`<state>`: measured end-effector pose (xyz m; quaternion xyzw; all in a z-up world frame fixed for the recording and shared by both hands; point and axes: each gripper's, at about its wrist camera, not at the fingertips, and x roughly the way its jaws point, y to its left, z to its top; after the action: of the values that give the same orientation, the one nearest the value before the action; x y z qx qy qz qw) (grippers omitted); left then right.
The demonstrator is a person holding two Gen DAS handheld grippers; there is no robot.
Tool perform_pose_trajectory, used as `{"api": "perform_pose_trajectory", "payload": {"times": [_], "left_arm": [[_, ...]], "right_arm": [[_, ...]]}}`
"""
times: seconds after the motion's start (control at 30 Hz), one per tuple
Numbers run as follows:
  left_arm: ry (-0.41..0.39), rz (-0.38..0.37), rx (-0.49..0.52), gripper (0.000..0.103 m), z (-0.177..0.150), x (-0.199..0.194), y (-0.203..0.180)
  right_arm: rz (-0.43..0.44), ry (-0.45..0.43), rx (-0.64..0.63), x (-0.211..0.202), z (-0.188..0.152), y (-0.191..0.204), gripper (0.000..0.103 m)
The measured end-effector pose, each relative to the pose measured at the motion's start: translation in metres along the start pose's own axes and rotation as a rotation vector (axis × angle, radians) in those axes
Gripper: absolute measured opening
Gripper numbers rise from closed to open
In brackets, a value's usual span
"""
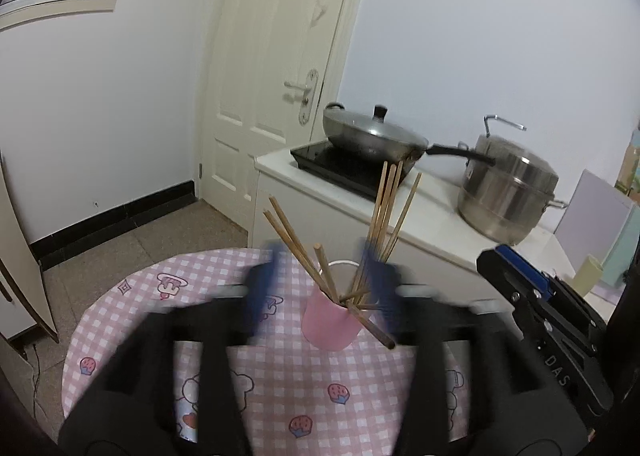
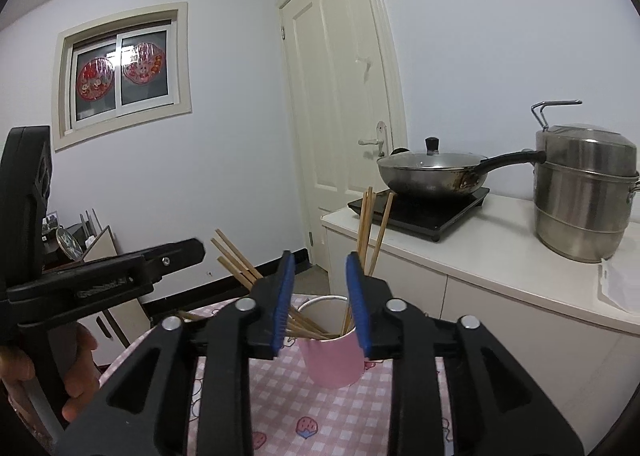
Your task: Organize utensils
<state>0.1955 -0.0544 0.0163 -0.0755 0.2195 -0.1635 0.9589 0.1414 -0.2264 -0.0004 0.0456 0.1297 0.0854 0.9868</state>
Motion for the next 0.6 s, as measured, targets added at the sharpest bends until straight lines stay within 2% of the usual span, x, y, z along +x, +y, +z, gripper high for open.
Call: {"api": "perform_pose_trajectory", "payload": {"times": [0.2,0.27,0.4,0.6], "left_arm": [[-0.039,0.007,0.002,0.059,-0.002,-0.031,0.003],[-0.042,0.017,0.004,0.059,-0.005,-0.042,0.006],[-0.059,0.062,0.033,0.068,-0.018,-0.065,0.009],[-0.106,0.134,0.081,0.077,-0.037,-0.104,0.011]], "right_arm": [[-0.003,-0.006,0.004,-0.022,-0.002,0.007,0.028],[-0.001,-0.008,0.001,-0.030,-0.003,0.011,0.032],[0.001,-0.013,-0.006,-0.046,-0.008,0.020,0.036],[-0.019,-0.027,-0.032,-0.074,-0.018,0.038,0.056]]}}
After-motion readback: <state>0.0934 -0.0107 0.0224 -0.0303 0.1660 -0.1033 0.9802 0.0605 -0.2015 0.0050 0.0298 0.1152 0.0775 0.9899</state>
